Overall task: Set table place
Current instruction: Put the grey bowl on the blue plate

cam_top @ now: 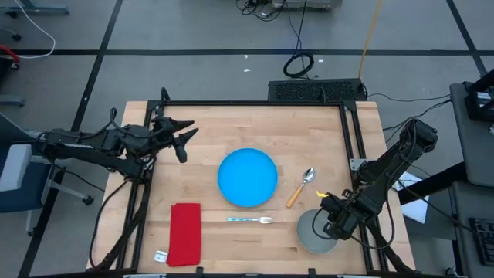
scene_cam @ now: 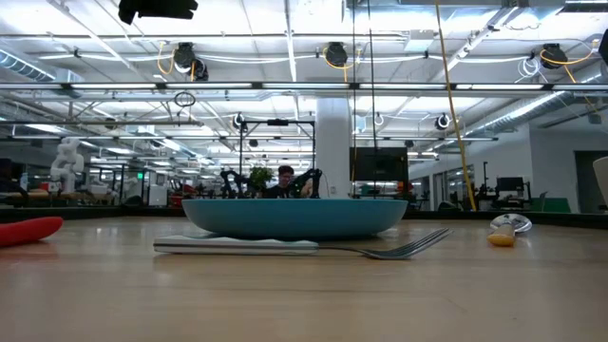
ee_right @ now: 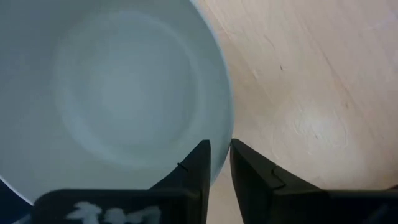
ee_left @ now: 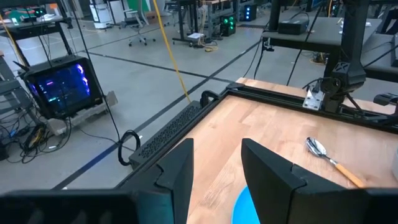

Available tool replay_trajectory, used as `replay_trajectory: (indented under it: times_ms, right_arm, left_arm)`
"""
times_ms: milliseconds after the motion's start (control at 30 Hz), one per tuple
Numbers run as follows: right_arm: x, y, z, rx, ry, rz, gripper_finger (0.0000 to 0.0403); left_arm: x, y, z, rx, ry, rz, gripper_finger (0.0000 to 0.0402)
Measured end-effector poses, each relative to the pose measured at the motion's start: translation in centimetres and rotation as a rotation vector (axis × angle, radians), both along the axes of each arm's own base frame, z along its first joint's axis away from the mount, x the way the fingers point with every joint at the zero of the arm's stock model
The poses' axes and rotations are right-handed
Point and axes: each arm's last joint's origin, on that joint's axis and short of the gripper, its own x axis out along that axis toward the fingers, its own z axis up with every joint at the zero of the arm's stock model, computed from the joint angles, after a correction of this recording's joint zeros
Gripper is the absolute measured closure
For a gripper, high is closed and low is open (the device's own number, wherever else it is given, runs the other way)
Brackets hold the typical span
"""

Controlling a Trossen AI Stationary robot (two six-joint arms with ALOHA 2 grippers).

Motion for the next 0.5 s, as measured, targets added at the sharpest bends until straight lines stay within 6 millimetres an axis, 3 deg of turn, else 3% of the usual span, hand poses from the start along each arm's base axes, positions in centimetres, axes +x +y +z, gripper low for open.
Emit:
replay_trajectory:
  times_ms: [267,500]
  right_arm:
    - [-0.10,-0.13,-0.02,-0.012,0.011,-0.006,0.0357]
    - [-0.10,-0.16,-0.02,-0.017,0.010,-0.007,0.0391]
  left_arm:
    - [0.00,0.00,-0.01,0.001,0.001,-0.001,0.0261]
    - [0.00,0.00,-0.01,0.001,0.001,0.000,0.0261]
